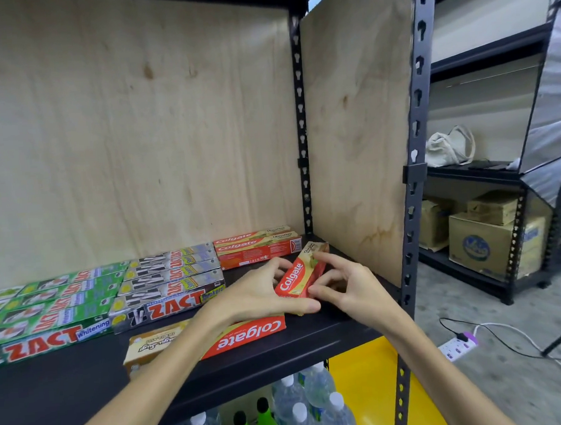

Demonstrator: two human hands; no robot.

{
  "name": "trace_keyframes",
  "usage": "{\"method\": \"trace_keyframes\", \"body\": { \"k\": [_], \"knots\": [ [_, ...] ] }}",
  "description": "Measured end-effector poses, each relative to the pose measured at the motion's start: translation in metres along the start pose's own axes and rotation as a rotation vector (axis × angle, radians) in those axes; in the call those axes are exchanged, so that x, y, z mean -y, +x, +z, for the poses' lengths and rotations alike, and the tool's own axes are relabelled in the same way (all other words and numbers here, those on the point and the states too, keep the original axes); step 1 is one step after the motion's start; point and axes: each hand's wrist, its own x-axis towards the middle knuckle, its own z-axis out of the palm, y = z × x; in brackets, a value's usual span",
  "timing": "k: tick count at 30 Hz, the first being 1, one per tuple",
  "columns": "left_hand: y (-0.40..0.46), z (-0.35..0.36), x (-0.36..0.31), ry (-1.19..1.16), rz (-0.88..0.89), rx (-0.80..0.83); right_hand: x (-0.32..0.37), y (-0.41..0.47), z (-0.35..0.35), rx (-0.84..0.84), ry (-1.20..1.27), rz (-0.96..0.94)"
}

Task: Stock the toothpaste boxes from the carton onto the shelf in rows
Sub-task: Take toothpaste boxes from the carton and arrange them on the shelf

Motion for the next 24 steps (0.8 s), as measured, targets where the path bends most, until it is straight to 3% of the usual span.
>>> {"method": "trace_keyframes", "body": {
  "k": [6,10,15,20,24],
  "knots": [
    [0.000,-0.006,0.011,0.027,-0.114,-0.140,0.000,0.008,0.000,0.106,-0.099,0.033],
    [0.004,-0.013,0.015,0.007,-0.164,-0.206,-0.008,0.012,0.005,-0.010,-0.117,0.114],
    [0.011,-0.032,0.021,0.158,-0.160,-0.255,-0.010,0.027,0.015,-0.188,-0.270,0.247],
    [0.021,-0.051,0.041,0.261,-0.180,-0.289,-0.007,0.052,0.019,-0.176,-0.351,0.303],
    [0.028,-0.059,0.063,0.246,-0.171,-0.332,-0.019,0.083,0.019,-0.151,-0.259,0.303]
  ]
}}
